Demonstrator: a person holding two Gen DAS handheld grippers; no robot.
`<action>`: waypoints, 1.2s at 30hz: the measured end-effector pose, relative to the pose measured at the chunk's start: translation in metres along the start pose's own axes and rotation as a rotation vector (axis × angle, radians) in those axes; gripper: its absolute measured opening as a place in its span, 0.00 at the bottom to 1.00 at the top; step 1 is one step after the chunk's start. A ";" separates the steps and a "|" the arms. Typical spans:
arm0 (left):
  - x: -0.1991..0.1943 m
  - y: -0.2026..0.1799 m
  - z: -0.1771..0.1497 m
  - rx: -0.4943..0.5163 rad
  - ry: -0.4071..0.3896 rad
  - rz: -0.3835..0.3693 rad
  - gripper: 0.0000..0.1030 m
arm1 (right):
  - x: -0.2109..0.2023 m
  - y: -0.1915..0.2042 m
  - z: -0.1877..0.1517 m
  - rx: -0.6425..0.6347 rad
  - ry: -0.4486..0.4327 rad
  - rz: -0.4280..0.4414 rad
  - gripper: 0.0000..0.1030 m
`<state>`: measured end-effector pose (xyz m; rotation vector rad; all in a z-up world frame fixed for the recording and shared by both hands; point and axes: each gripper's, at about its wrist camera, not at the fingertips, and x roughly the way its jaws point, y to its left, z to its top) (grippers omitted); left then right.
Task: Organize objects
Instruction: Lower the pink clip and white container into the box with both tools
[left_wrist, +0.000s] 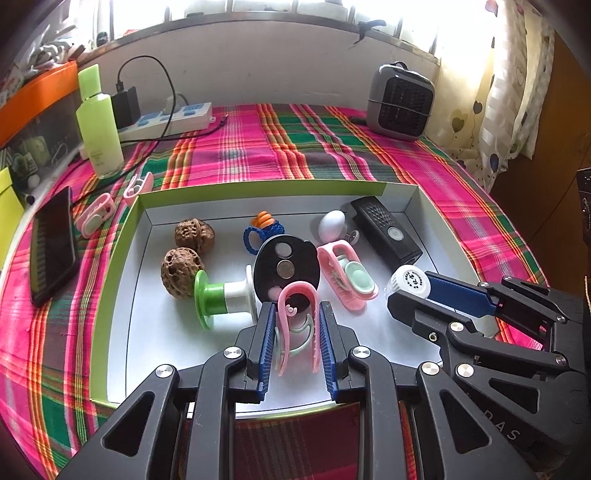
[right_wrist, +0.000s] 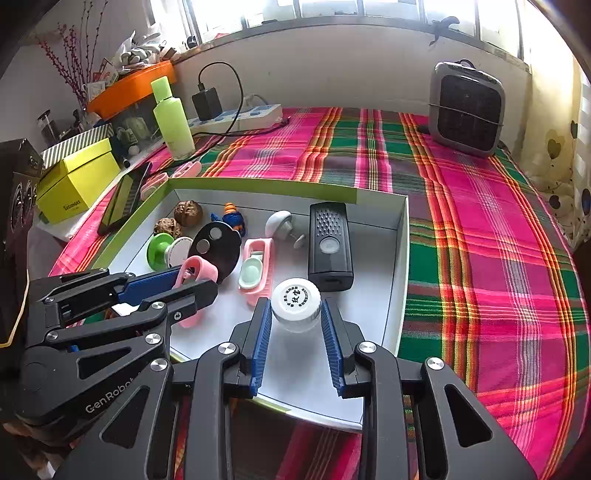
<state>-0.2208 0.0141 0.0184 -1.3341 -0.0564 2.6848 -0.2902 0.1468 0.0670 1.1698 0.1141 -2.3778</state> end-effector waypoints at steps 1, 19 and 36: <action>0.000 0.000 0.000 0.000 0.000 0.000 0.21 | 0.001 0.000 0.000 -0.004 0.000 -0.004 0.28; 0.004 0.000 0.000 -0.005 0.012 0.007 0.21 | 0.005 0.006 0.001 -0.055 -0.003 -0.030 0.28; 0.004 0.001 0.001 -0.016 0.017 0.006 0.22 | 0.002 0.005 0.000 -0.037 -0.004 -0.029 0.28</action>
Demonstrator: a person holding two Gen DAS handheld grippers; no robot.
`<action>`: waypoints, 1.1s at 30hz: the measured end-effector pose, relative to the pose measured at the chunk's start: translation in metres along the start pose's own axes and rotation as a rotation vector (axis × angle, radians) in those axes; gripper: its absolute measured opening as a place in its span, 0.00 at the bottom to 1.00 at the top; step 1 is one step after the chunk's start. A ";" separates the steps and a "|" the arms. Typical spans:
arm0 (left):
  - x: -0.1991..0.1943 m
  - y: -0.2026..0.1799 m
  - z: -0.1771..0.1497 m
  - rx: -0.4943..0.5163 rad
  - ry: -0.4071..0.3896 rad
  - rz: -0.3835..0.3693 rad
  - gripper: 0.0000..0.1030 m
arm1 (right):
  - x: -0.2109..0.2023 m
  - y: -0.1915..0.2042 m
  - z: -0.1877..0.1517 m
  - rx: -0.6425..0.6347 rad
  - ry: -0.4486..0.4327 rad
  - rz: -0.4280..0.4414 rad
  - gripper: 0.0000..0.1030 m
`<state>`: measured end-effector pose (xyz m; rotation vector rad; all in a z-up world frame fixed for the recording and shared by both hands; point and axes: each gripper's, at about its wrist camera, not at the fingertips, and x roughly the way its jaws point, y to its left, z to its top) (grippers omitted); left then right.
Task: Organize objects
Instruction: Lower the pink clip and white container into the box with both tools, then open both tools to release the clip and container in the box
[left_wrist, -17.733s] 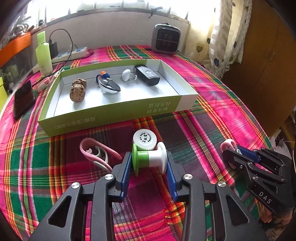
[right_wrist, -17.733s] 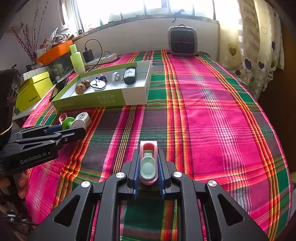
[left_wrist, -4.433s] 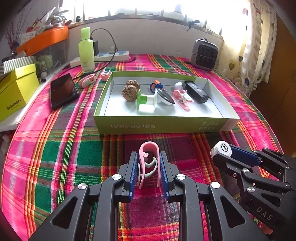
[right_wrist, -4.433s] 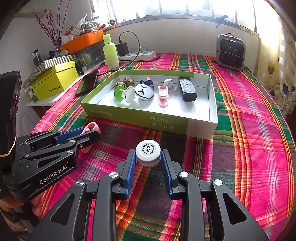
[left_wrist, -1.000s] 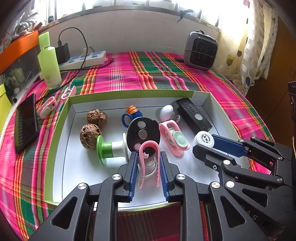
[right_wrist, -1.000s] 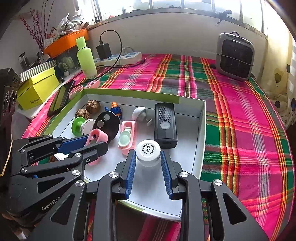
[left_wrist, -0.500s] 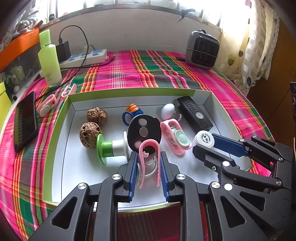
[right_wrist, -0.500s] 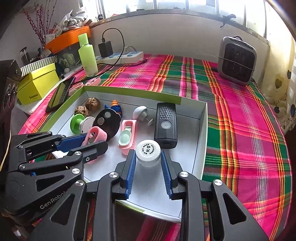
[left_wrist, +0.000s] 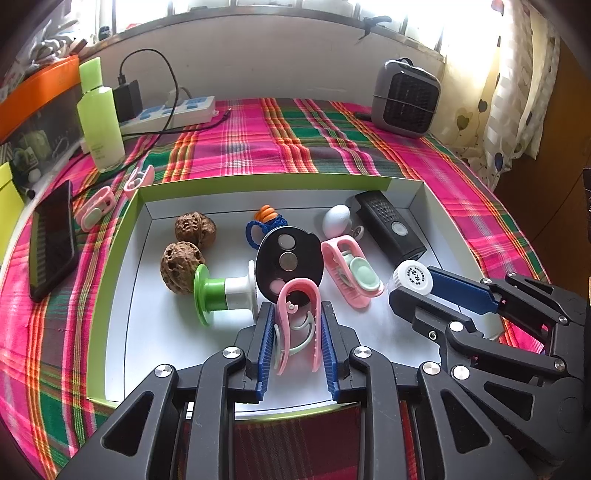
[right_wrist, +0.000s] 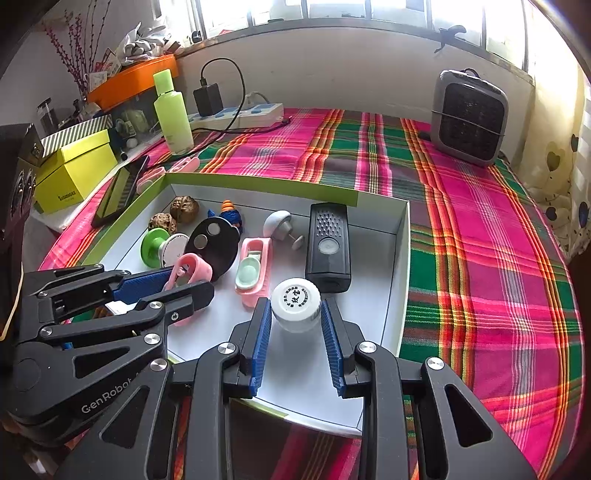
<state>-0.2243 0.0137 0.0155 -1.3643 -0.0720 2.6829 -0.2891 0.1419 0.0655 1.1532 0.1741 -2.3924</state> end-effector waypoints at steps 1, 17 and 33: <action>0.000 0.001 0.000 -0.003 0.001 -0.002 0.23 | 0.000 0.000 0.000 0.000 0.001 0.001 0.28; -0.004 0.003 -0.001 -0.013 -0.006 0.000 0.33 | -0.003 0.000 -0.001 0.017 -0.007 -0.001 0.28; -0.031 0.006 -0.012 -0.014 -0.057 0.035 0.47 | -0.031 0.004 -0.009 0.056 -0.062 -0.011 0.35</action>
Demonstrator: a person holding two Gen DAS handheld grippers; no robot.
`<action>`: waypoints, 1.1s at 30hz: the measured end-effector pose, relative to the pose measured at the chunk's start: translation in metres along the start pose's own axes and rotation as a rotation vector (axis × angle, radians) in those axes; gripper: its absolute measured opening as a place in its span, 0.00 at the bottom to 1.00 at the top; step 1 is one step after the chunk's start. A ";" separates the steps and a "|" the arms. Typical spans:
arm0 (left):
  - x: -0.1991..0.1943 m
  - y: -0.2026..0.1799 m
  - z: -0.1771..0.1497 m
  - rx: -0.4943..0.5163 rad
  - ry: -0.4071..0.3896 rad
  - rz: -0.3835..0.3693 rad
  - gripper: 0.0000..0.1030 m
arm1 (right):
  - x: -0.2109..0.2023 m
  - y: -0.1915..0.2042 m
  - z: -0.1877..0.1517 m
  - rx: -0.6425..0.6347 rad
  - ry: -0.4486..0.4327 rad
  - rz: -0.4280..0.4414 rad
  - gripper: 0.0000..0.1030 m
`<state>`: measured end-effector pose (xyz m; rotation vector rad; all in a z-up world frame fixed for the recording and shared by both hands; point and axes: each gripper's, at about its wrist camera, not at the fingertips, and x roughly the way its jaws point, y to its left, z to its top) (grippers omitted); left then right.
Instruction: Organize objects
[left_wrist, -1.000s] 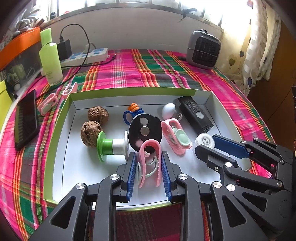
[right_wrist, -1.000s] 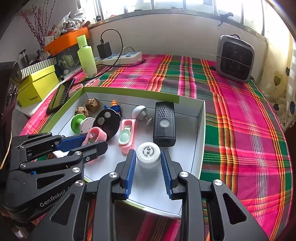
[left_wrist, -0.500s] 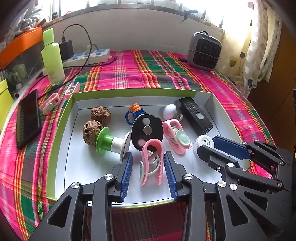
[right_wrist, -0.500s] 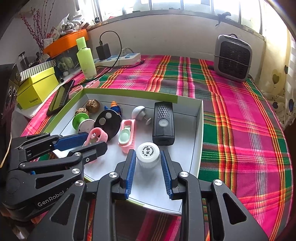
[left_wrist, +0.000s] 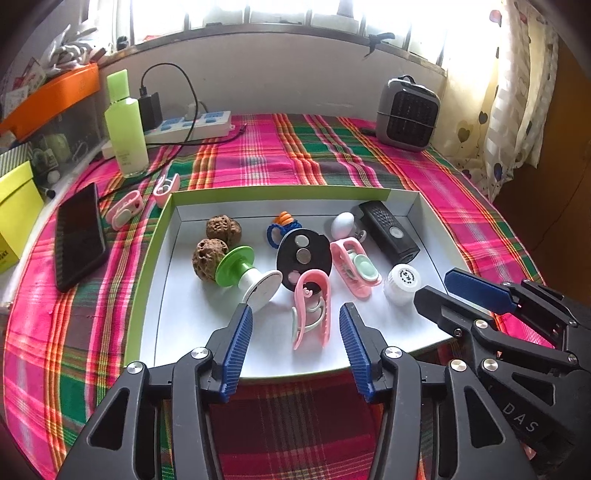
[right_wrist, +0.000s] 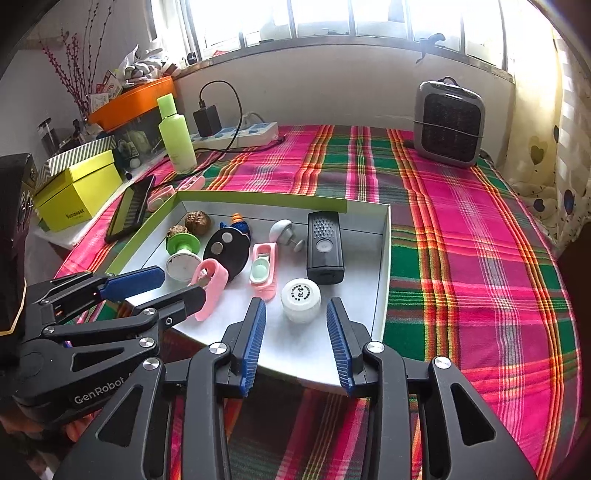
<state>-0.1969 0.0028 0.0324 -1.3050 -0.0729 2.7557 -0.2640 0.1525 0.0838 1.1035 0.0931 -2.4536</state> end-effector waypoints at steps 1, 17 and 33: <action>-0.002 0.000 -0.001 -0.002 -0.002 -0.001 0.47 | -0.002 0.001 -0.001 0.001 -0.002 -0.002 0.35; -0.041 0.001 -0.029 -0.010 -0.074 0.045 0.48 | -0.034 0.011 -0.020 0.030 -0.058 -0.027 0.44; -0.055 0.005 -0.065 -0.020 -0.049 0.054 0.48 | -0.046 0.027 -0.055 0.027 -0.025 -0.037 0.45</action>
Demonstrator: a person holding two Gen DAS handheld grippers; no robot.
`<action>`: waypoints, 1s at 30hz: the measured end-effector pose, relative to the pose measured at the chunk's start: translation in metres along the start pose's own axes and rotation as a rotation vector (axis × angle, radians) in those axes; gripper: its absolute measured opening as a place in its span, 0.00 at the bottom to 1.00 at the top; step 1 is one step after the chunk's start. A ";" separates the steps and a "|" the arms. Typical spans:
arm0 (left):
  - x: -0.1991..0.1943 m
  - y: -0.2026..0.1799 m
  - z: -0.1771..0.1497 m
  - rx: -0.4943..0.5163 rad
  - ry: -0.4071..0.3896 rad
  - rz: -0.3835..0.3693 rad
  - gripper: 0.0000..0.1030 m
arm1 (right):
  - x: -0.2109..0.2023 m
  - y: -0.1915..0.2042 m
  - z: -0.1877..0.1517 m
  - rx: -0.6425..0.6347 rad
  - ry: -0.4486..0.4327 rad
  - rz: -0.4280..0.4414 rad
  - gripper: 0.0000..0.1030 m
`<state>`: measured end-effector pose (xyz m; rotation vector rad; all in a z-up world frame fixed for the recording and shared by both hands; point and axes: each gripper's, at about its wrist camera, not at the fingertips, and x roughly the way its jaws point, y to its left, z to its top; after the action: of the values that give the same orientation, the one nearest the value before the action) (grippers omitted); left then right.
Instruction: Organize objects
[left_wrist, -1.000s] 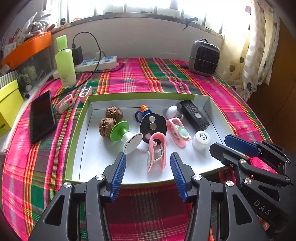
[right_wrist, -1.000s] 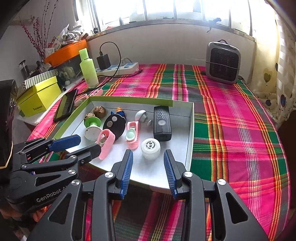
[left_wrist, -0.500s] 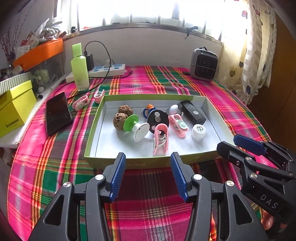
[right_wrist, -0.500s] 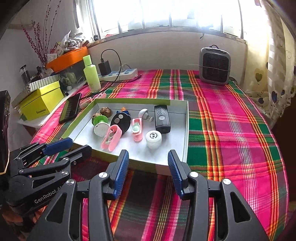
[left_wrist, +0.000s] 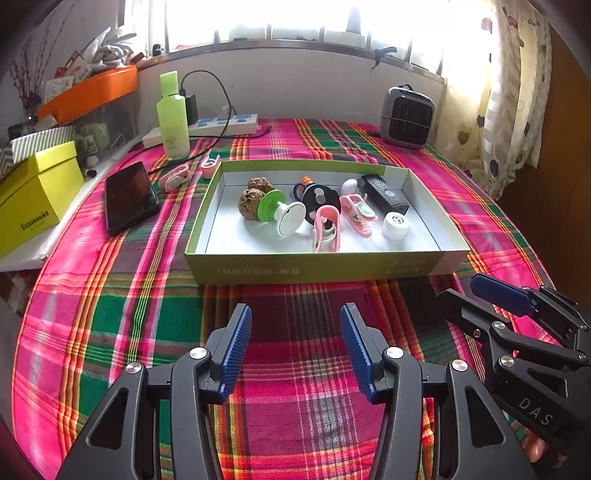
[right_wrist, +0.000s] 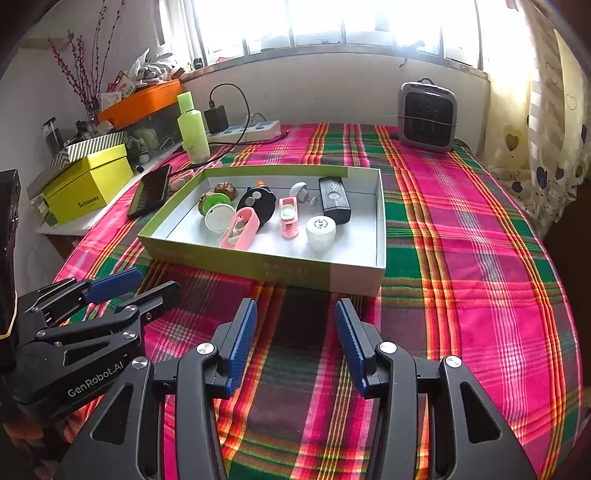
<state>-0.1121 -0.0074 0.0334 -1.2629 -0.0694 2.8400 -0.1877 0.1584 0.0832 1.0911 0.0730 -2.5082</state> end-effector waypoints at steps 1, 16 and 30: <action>0.000 0.000 -0.002 0.001 0.005 0.000 0.48 | 0.000 0.000 -0.002 0.002 0.004 -0.004 0.45; 0.006 0.007 -0.025 -0.010 0.064 0.057 0.48 | 0.010 0.006 -0.030 -0.006 0.101 -0.086 0.45; 0.009 0.005 -0.029 -0.004 0.044 0.078 0.52 | 0.010 0.004 -0.032 -0.014 0.095 -0.123 0.51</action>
<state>-0.0965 -0.0114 0.0069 -1.3582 -0.0253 2.8766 -0.1702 0.1575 0.0540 1.2347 0.1898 -2.5580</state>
